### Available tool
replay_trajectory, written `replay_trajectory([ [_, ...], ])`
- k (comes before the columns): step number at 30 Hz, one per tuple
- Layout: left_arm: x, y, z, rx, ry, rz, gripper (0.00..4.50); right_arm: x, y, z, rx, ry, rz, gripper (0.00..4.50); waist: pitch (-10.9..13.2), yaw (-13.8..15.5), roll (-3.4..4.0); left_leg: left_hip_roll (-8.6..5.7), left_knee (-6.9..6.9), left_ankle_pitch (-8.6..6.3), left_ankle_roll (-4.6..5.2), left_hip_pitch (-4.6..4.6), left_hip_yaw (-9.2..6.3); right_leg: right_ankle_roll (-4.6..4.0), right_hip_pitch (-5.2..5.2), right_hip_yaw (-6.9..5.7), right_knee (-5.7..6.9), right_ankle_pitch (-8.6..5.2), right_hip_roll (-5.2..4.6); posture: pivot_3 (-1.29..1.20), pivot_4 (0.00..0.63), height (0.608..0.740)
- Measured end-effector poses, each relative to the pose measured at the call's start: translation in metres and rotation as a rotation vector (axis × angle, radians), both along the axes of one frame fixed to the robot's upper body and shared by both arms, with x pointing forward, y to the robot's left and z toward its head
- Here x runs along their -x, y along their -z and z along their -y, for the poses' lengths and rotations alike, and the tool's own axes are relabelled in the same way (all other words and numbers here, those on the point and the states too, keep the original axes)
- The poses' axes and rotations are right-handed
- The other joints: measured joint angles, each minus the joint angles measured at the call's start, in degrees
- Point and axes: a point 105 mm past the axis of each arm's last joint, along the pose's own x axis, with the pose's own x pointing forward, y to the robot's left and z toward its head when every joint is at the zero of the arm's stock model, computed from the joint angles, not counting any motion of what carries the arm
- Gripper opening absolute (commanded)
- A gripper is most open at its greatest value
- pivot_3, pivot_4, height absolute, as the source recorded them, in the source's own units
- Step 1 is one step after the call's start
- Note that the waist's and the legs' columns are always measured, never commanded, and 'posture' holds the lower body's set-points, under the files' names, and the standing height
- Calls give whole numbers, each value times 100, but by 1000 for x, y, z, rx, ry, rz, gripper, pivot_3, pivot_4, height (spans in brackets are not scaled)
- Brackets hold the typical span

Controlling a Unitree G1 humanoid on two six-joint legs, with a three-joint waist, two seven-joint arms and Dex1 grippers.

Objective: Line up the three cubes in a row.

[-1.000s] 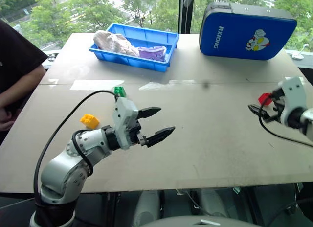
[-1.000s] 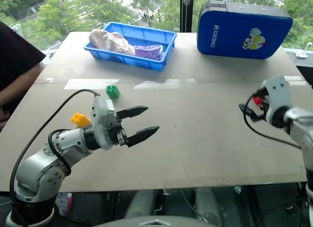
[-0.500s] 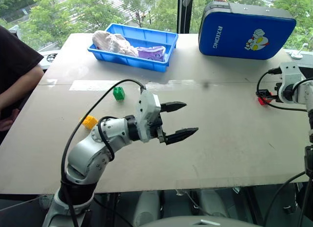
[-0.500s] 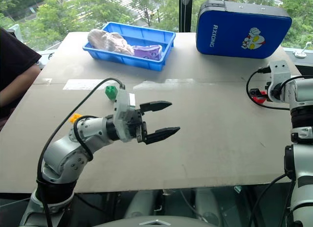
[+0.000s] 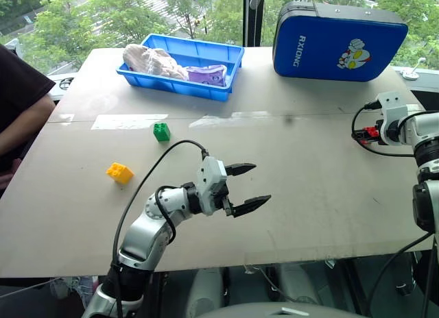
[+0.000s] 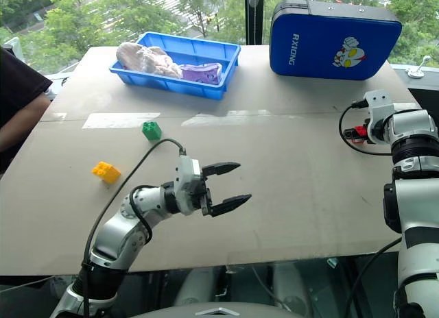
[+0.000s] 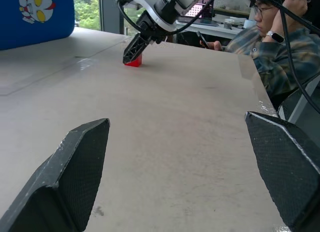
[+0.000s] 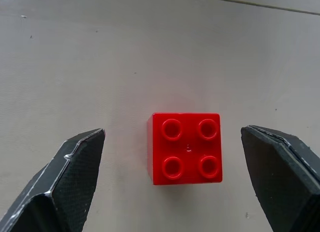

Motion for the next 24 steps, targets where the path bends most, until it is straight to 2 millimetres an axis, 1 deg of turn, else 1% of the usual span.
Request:
replay_trajectory([
  [1, 0, -2, -1, 5, -6, -1, 4500, 0, 1, 0, 1, -2, -4, 3520, 0, -1, 0, 0, 0, 0, 0, 0, -2, 0, -1, 5, 0, 0, -1, 0, 150, 740],
  [2, 0, -4, -1, 7, -7, 3, 4500, -1, 1, -1, 2, -4, -5, 3288, 0, -3, 0, -1, 0, 0, 0, 0, -3, 1, -1, 7, -1, 1, -1, 0, 150, 740],
  [4, -1, -11, -2, 18, -11, 0, 4500, -1, 2, -2, 5, -15, -8, 2324, 0, -3, 0, -1, 1, -1, 1, 0, -3, 3, -1, 9, -1, 2, -2, 0, 150, 740],
  [5, -3, -15, -3, 21, -17, -1, 4500, -2, 1, -2, 7, -20, -8, 1761, 0, -1, 0, -2, 1, -1, 2, 0, -4, 5, -1, 8, -1, 3, -2, 0, 150, 740],
  [6, -5, -19, -3, 19, -21, 0, 4500, -3, -1, -3, 10, -27, -2, 1357, 0, -2, 0, -2, 1, -1, 1, 1, -5, 20, 0, 8, -1, 12, -1, 0, 150, 740],
  [7, -7, -26, -5, 20, -27, 5, 4500, -4, -3, -4, 13, -31, 3, 1308, 0, -2, 0, -2, 0, -1, 1, 1, -8, 24, 0, 6, 0, 14, 0, 0, 150, 740],
  [12, -16, -43, -13, 2, -51, 10, 4500, -4, -4, -7, 3, -68, 3, 1308, 1, -6, 2, -3, 0, -1, 1, 1, -9, 25, -1, 5, -1, 14, 3, 0, 150, 740],
  [13, -17, -46, -17, -10, -59, -6, 4500, -5, -11, -18, -22, -164, 30, 1308, 2, -18, 4, -2, -1, -1, 1, 0, -9, 26, -2, 7, -2, 14, 2, 0, 150, 740],
  [14, -16, -46, -19, -22, -56, -21, 4500, -4, -18, -28, -35, -261, 63, 1308, 2, -20, 5, 1, -1, -1, 1, 0, -11, 27, -2, 7, -2, 14, 2, 0, 150, 740],
  [15, -14, -45, -21, -35, -56, -36, 4500, 0, -26, -45, -46, -402, 101, 1308, 3, -20, 6, 4, -2, -1, 1, -1, -14, 28, -3, 7, -2, 14, 3, 0, 150, 740],
  [16, -14, -45, -24, -38, -60, -46, 4500, 3, -32, -60, -55, -499, 127, 1308, 3, -29, 7, 9, -4, -2, 1, 0, -20, 30, -4, 6, -1, 13, 3, 0, 150, 740],
  [17, -13, -44, -25, -40, -62, -54, 4500, 12, -37, -80, -57, -631, 157, 1308, 3, -25, 7, 9, -6, -2, 1, 0, -28, 31, -4, 1, 0, 12, 5, 0, 150, 740],
  [19, -12, -44, -29, -43, -68, -66, 4500, 32, -37, -119, -39, -863, 173, 1308, 3, -12, 8, 10, -7, -2, 1, -1, -41, 31, -3, -11, 1, 11, 7, 0, 150, 740],
  [21, -9, -38, -37, -67, -94, -86, 4500, 53, -31, -155, -8, -1059, 149, 1308, 4, -12, 8, 9, -7, -1, 0, 0, -44, 29, -3, -16, 5, 11, 8, 0, 150, 740],
  [23, -5, -34, -43, -94, -104, -95, 4500, 66, -24, -179, 35, -1184, 115, 1308, 5, -10, 9, 9, -3, -1, -1, 0, -43, 26, -3, -18, 5, 10, 7, 0, 150, 740],
  [24, -2, -33, -45, -104, -106, -99, 4500, 72, -19, -189, 65, -1240, 87, 1308, 5, 0, 9, 9, 1, -1, -1, 0, -42, 6, -2, -18, 5, -3, 4, 0, 150, 740],
])
